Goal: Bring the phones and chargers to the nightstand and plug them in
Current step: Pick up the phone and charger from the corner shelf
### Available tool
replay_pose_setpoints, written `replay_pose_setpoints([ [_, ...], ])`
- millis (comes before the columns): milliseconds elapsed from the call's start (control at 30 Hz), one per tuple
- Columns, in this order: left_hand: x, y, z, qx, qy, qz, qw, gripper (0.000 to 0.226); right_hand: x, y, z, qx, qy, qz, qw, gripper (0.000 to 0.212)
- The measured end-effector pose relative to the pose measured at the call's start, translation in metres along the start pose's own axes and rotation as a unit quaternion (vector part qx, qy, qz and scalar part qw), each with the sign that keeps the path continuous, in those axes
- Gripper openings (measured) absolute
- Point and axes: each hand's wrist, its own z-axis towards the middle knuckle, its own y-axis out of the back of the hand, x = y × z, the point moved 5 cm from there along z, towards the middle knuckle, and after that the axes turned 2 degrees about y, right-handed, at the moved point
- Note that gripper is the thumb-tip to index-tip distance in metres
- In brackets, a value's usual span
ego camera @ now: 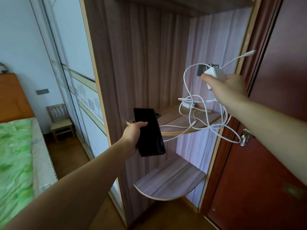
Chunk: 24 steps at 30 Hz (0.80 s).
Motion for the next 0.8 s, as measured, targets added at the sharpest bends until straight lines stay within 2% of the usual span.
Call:
replay_pose_setpoints([
  [67,0.0,-0.005,-0.011,0.001,-0.003,0.004,1.0,0.022,0.0,0.011,-0.002,-0.01,0.006,0.005,1.0,0.052],
  [133,0.002,-0.009,-0.02,0.007,-0.002,0.005,1.0,0.017,-0.003,0.016,-0.007,-0.008,0.009,-0.007,1.0,0.052],
  [233,0.009,-0.009,-0.025,0.012,0.002,0.01,1.0,0.015,-0.018,0.01,-0.017,0.035,0.005,-0.029,0.999,0.042],
  [367,0.021,-0.001,-0.025,0.022,0.021,0.024,0.999,0.016,-0.049,-0.004,-0.029,0.086,-0.018,-0.096,0.992,0.047],
  [600,0.039,0.017,-0.015,0.028,0.048,0.028,0.998,0.015,-0.083,0.005,-0.032,0.037,0.014,-0.238,0.971,0.053],
  [733,0.045,0.018,-0.012,0.032,0.051,0.038,0.997,0.019,-0.084,0.008,-0.044,0.0,0.006,-0.197,0.98,0.04],
  [800,0.044,0.013,-0.012,0.041,0.053,0.038,0.997,0.02,-0.075,0.003,-0.05,0.008,-0.005,-0.151,0.988,0.035],
])
